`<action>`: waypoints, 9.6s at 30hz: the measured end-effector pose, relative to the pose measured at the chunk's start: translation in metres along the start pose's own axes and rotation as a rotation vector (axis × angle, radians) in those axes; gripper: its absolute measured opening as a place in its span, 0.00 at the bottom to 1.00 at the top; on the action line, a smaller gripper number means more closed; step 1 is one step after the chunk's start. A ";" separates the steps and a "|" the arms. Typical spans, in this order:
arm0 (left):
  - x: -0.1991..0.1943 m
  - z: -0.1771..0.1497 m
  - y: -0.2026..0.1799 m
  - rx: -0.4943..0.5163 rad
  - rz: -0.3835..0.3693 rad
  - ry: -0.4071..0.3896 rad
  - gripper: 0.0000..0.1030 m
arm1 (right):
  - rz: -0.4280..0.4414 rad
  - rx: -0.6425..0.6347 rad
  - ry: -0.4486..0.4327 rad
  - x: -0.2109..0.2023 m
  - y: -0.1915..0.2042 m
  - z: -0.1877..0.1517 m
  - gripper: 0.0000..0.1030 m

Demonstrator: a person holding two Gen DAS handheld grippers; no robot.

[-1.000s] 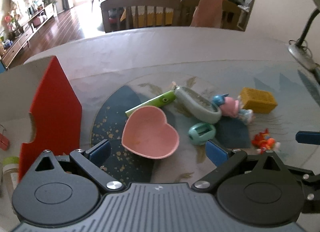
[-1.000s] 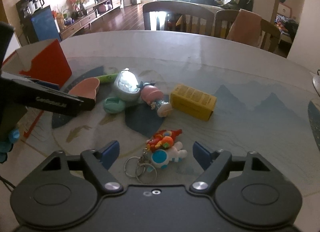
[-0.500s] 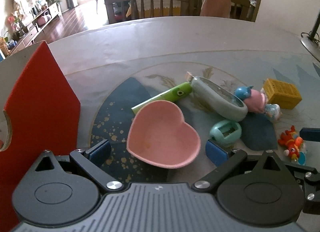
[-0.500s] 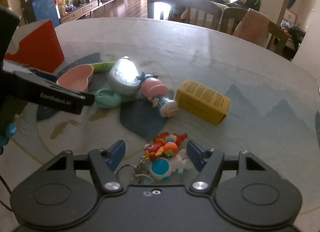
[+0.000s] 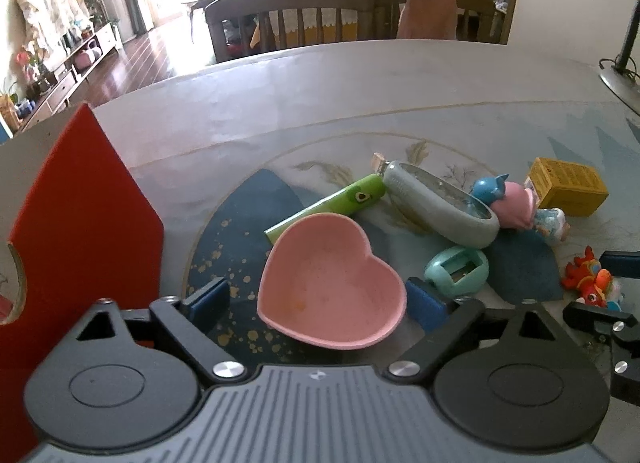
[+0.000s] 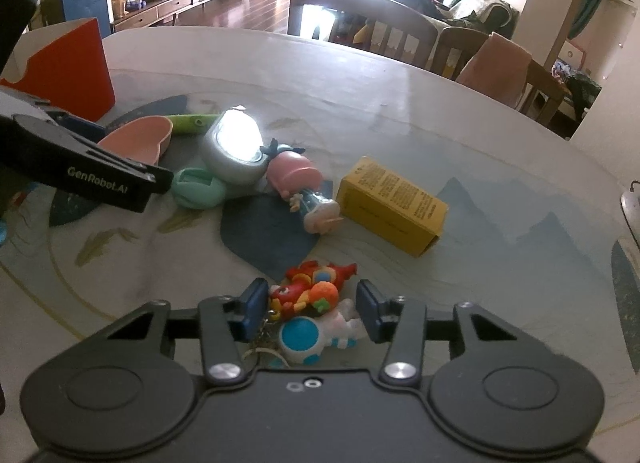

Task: Organize rigid objects
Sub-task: 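Lower the left tool to the pink heart dish while the right tool reaches the toy keychain, then grasp the pink heart dish with the left tool while the right tool grasps the red figure keychain, then carry the heart dish and red keychain over the cardboard box with both tools, then open both tools to drop the heart dish and keychain into the box, then withdraw both open tools from the box toward the table items, then grasp the teal tape dispenser with the left tool while the right tool grasps the white bunny keychain, then carry the teal dispenser and bunny keychain over the box with both tools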

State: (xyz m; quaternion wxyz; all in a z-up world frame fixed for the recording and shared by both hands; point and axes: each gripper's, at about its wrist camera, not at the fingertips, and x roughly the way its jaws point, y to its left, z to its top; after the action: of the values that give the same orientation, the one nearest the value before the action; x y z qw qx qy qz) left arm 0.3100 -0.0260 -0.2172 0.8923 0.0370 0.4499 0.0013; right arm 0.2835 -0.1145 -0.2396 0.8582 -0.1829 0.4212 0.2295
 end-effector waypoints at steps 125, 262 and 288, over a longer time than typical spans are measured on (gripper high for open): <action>-0.095 -0.047 0.260 0.024 -0.082 0.125 0.69 | 0.253 -0.200 -0.029 -0.055 0.273 0.133 0.51; -0.027 0.016 -0.039 -0.026 -0.127 0.034 0.37 | 0.179 0.092 -0.041 -0.062 0.030 -0.051 0.26; -0.147 -0.005 0.043 -0.098 -0.219 -0.004 0.37 | 0.240 0.206 -0.159 -0.152 0.049 -0.012 0.26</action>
State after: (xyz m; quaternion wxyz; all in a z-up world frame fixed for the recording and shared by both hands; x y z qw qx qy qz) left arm 0.2197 0.0123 -0.0998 0.8887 -0.0561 0.4489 -0.0745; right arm 0.1664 -0.1167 -0.1295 0.8695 -0.0234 0.3920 0.2995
